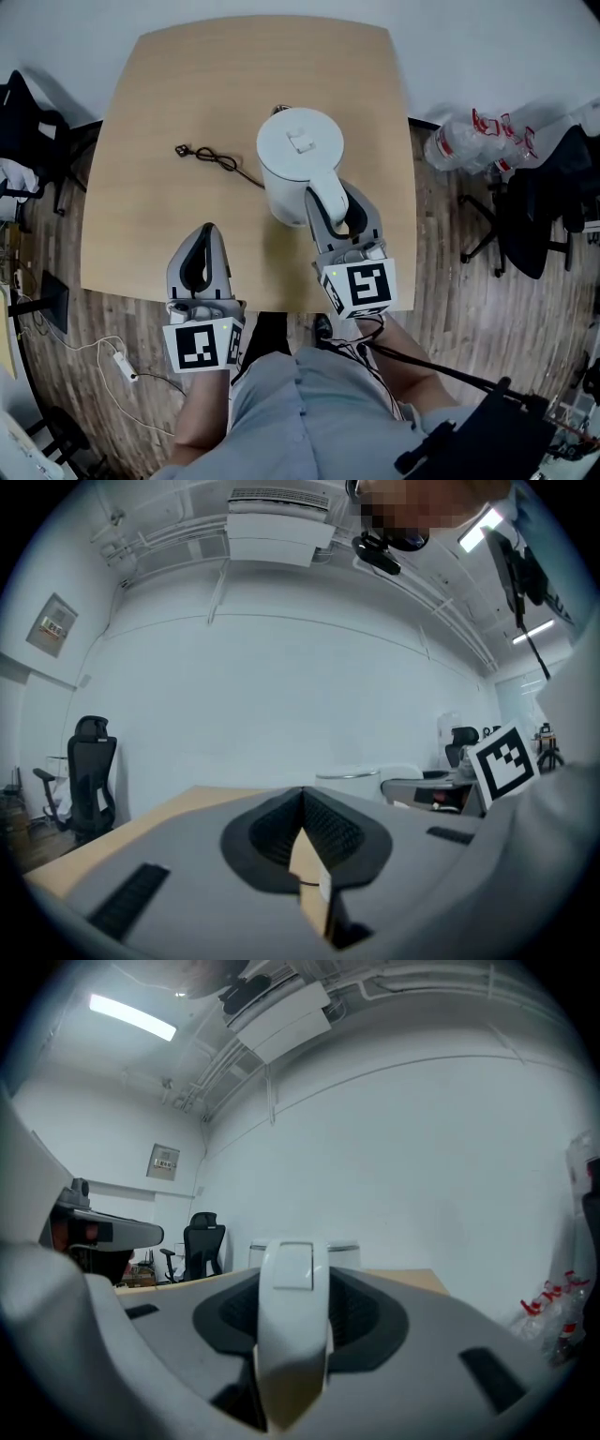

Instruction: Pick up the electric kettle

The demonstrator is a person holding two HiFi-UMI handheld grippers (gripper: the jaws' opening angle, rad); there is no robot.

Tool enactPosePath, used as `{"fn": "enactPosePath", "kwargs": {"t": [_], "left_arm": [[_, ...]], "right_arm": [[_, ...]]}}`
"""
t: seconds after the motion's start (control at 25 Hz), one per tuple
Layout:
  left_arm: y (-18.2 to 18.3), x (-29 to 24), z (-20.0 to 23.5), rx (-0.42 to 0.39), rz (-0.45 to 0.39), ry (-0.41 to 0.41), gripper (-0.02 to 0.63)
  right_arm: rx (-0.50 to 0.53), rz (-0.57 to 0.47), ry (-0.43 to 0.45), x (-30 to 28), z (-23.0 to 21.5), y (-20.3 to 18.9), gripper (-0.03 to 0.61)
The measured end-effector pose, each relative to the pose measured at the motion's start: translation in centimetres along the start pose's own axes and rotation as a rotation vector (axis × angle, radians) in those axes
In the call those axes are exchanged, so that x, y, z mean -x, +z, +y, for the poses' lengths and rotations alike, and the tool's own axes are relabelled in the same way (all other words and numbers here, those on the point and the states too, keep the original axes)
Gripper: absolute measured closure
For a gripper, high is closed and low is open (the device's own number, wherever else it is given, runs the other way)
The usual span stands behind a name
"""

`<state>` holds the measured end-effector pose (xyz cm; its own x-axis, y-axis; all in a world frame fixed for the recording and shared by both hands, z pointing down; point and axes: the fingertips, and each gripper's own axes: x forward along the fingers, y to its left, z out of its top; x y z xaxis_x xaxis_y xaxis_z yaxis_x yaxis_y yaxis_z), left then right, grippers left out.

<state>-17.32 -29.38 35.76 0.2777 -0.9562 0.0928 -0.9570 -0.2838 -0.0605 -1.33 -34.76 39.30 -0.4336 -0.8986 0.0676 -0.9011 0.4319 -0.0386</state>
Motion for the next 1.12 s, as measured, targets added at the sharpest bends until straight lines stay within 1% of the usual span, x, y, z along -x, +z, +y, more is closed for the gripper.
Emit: {"fn": "enactPosePath", "kwargs": {"t": [0.16,0.4,0.64,0.88,1.12], "left_arm": [[0.4,0.0,0.9,0.0,-0.01,0.021,0.615],[1.2,-0.2,1.7,0.003,-0.033,0.043,0.616],[2.9,-0.5,3.3,0.003,-0.075,0.07,0.615],[4.2,-0.3,5.0,-0.005,-0.094,0.133,0.616],[4.3,1.2,8.6,-0.007,-0.08,0.246,0.615]], "right_arm": [[-0.017,-0.077,0.005,-0.6,-0.5,1.7,0.43],[-0.003,-0.119,0.015,-1.9,-1.2,3.8,0.431],[0.031,-0.19,0.052,-3.4,-0.6,8.1,0.431],[0.038,-0.249,0.145,-5.7,1.8,11.4,0.431],[0.002,-0.257,0.301,-9.5,7.0,11.9,0.431]]}}
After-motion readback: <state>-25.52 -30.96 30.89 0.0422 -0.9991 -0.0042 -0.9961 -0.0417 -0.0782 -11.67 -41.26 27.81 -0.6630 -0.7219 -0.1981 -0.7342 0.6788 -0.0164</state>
